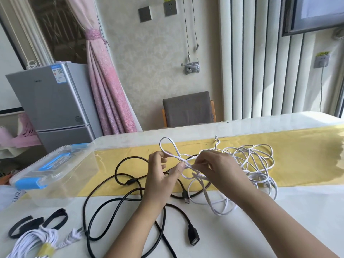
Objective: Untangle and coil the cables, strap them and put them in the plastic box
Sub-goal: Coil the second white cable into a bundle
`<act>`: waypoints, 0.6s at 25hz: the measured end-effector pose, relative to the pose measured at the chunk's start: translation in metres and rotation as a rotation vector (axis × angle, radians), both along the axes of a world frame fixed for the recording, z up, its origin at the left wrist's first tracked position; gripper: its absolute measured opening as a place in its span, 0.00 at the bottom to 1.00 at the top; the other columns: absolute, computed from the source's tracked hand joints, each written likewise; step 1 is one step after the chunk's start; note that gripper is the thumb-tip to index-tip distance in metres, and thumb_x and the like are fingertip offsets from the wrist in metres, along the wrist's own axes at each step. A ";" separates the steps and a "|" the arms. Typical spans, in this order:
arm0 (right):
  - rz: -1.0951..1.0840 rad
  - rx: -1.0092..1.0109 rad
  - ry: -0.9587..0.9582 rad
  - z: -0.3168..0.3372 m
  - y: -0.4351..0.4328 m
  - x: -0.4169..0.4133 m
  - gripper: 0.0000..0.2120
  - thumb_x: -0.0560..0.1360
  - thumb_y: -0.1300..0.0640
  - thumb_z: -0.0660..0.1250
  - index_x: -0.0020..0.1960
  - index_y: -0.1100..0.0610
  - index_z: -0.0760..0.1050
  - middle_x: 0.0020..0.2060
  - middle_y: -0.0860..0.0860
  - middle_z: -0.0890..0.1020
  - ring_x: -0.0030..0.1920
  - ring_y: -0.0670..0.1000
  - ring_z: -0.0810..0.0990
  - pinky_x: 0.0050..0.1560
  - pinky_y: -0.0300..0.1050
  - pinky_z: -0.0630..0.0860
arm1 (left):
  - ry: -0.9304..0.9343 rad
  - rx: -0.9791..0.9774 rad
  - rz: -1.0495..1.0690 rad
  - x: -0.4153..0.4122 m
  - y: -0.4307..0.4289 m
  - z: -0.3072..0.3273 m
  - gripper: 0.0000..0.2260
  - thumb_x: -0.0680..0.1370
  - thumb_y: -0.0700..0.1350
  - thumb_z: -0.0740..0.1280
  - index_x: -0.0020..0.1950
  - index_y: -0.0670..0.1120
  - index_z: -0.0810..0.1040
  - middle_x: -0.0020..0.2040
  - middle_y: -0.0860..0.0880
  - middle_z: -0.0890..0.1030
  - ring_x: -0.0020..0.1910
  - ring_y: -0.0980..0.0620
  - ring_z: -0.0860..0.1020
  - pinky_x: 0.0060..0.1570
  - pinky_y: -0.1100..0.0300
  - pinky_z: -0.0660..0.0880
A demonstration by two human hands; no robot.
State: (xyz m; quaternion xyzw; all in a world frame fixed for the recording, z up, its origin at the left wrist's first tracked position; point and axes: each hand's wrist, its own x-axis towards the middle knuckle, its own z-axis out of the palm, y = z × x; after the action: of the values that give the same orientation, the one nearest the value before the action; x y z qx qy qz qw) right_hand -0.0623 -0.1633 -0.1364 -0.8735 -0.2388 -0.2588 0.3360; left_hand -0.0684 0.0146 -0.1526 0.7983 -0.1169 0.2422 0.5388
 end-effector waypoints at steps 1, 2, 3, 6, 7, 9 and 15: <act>-0.014 0.008 -0.030 0.000 0.002 -0.001 0.04 0.74 0.54 0.70 0.42 0.54 0.78 0.35 0.43 0.78 0.36 0.42 0.76 0.37 0.36 0.71 | -0.060 0.048 0.081 -0.002 -0.001 0.002 0.15 0.66 0.57 0.72 0.46 0.51 0.73 0.45 0.55 0.74 0.45 0.60 0.72 0.46 0.71 0.68; -0.020 0.023 -0.060 0.001 0.004 -0.002 0.05 0.74 0.55 0.69 0.42 0.55 0.77 0.35 0.43 0.78 0.36 0.42 0.75 0.37 0.35 0.70 | -0.082 0.103 0.122 -0.002 -0.003 0.002 0.14 0.67 0.54 0.75 0.43 0.51 0.73 0.39 0.55 0.73 0.39 0.59 0.71 0.40 0.70 0.67; -0.014 0.044 -0.088 0.003 0.006 -0.004 0.05 0.75 0.55 0.69 0.42 0.55 0.76 0.35 0.43 0.77 0.36 0.40 0.74 0.36 0.30 0.68 | -0.060 0.151 0.130 -0.003 -0.006 0.003 0.12 0.68 0.50 0.76 0.40 0.50 0.73 0.34 0.55 0.72 0.34 0.58 0.70 0.36 0.69 0.68; 0.071 0.077 -0.074 0.009 0.009 -0.011 0.04 0.76 0.57 0.67 0.42 0.55 0.75 0.30 0.40 0.74 0.36 0.36 0.72 0.37 0.28 0.66 | 0.002 0.176 0.107 -0.003 -0.010 0.002 0.07 0.72 0.45 0.73 0.40 0.54 0.76 0.30 0.52 0.76 0.30 0.57 0.74 0.35 0.63 0.73; 0.099 0.076 -0.037 0.011 0.010 -0.013 0.04 0.76 0.56 0.66 0.42 0.53 0.75 0.27 0.40 0.72 0.35 0.37 0.72 0.35 0.29 0.65 | 0.011 0.154 0.106 -0.004 -0.009 0.004 0.08 0.73 0.43 0.72 0.40 0.56 0.77 0.31 0.52 0.79 0.31 0.57 0.78 0.37 0.60 0.75; 0.116 0.051 0.063 0.014 0.010 -0.016 0.05 0.77 0.55 0.65 0.45 0.51 0.78 0.23 0.41 0.71 0.32 0.40 0.72 0.32 0.32 0.65 | 0.049 0.131 0.105 -0.004 -0.004 0.007 0.10 0.74 0.39 0.70 0.40 0.56 0.79 0.33 0.56 0.82 0.35 0.57 0.81 0.39 0.59 0.77; 0.100 -0.071 0.138 0.023 0.001 -0.015 0.09 0.78 0.57 0.63 0.49 0.50 0.82 0.24 0.39 0.73 0.32 0.39 0.73 0.34 0.33 0.67 | 0.421 -0.435 -0.044 0.000 0.002 0.016 0.10 0.73 0.27 0.59 0.38 0.34 0.79 0.38 0.39 0.83 0.40 0.43 0.82 0.37 0.57 0.80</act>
State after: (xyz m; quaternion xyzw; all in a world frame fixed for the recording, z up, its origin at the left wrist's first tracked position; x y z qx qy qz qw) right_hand -0.0775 -0.1624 -0.1133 -0.8876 -0.2675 -0.1722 0.3331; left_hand -0.0680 0.0169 -0.1369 0.6942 0.0346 0.0791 0.7146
